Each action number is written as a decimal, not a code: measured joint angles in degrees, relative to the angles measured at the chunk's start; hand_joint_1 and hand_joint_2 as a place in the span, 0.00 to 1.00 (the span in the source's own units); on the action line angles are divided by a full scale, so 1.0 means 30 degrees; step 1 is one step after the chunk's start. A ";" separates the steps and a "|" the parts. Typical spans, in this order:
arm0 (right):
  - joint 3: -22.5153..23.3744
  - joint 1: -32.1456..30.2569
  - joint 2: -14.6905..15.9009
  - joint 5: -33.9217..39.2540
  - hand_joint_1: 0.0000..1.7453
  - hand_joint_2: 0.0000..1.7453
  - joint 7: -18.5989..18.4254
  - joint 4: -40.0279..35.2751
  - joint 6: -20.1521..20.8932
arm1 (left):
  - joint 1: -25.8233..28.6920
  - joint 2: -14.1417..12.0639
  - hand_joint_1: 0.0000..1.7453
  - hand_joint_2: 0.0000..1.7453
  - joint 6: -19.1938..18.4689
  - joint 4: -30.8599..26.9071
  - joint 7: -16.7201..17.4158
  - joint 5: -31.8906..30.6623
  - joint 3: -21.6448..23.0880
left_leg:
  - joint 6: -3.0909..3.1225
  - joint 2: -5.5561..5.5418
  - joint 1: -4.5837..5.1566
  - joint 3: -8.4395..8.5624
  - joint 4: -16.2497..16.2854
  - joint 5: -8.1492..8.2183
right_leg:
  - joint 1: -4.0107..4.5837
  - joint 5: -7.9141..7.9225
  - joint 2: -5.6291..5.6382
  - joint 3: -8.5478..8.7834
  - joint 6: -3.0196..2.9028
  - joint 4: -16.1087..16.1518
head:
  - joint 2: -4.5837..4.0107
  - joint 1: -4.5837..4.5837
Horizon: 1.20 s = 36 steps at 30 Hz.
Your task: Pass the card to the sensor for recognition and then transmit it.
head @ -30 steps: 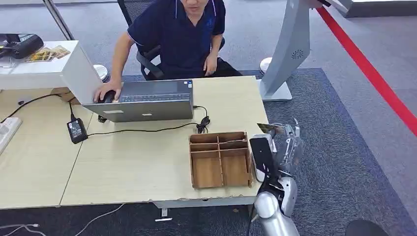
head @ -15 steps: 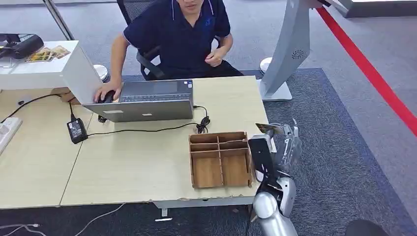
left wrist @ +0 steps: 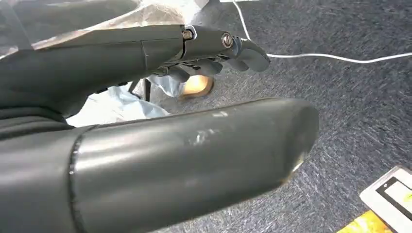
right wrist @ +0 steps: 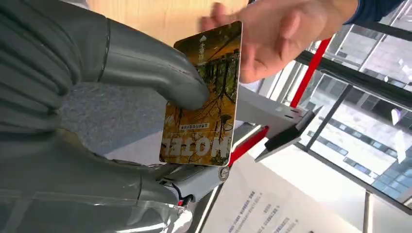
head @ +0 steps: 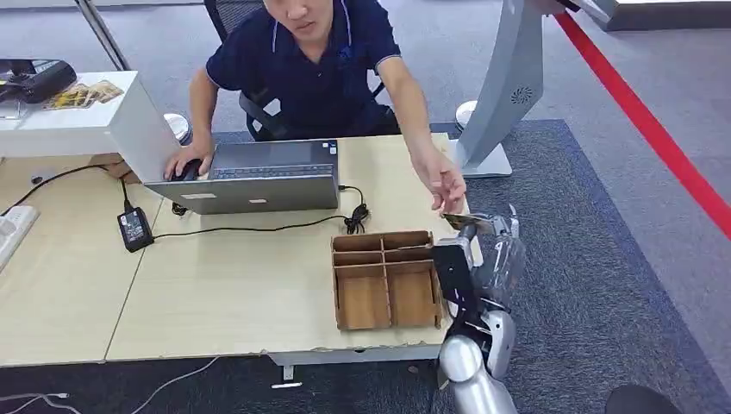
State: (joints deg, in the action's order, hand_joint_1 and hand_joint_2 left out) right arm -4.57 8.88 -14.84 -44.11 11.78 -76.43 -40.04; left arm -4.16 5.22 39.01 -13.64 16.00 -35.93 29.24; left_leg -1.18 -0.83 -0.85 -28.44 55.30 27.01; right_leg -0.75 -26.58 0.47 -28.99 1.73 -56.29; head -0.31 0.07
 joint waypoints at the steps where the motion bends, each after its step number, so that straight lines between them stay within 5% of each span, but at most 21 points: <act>1: 0.0022 0.0033 -0.0037 -0.0007 1.00 1.00 0.0073 0.0007 0.0000 | 0.0001 0.0000 0.00 0.00 0.0000 0.0000 0.0000 -0.0007 0.0015 | 0.0000 0.0000 0.0000 -0.0001 0.0000 0.0000 | 0.0000 0.0000 0.0000 0.0000 0.0000 0.0000 | 0.0000 0.0000; 17: 0.0240 0.0140 -0.0146 -0.0029 0.97 1.00 0.0219 0.0117 0.0007 | -0.0003 0.0000 0.00 0.00 0.0000 0.0000 -0.0058 -0.0044 0.0190 | -0.0002 -0.0005 0.0001 -0.0003 0.0000 -0.0002 | -0.0001 0.0000 -0.0003 0.0004 0.0000 0.0000 | 0.0000 0.0000; 18: 0.0240 0.0148 -0.0146 -0.0036 0.06 1.00 0.0219 0.0124 0.0007 | -0.0003 0.0000 0.00 0.00 0.0000 0.0000 -0.0058 -0.0072 0.0205 | -0.0002 -0.0006 0.0001 -0.0003 0.0001 -0.0002 | -0.0001 0.0000 -0.0003 0.0005 0.0000 -0.0001 | 0.0000 0.0000; 20: 0.0248 0.0148 -0.0146 -0.0109 0.00 1.00 0.0190 0.0131 0.0022 | -0.0003 0.0000 0.00 0.00 0.0000 0.0000 -0.0058 -0.0087 0.0277 | -0.0002 -0.0006 0.0001 -0.0010 0.0001 -0.0002 | -0.0001 0.0000 -0.0005 0.0002 0.0000 -0.0001 | 0.0000 -0.0007; 36: 0.0269 0.0231 -0.0153 -0.0845 0.00 1.00 -0.0181 0.0320 0.0022 | -0.0033 0.0000 0.00 0.00 0.0000 0.0000 0.0000 0.0043 0.0627 | -0.0004 -0.0003 -0.0001 -0.0006 0.0000 -0.0004 | 0.0001 0.0001 -0.0001 0.0000 -0.0001 -0.0002 | 0.0001 0.0000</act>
State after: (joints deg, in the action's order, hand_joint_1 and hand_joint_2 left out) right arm -3.76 9.58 -15.30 -46.64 11.24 -75.47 -39.98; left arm -4.26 5.22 39.01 -13.64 16.00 -35.80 31.12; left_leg -1.20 -0.84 -0.85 -28.46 55.30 27.00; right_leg -0.74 -26.58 0.47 -28.99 1.73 -56.30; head -0.30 0.07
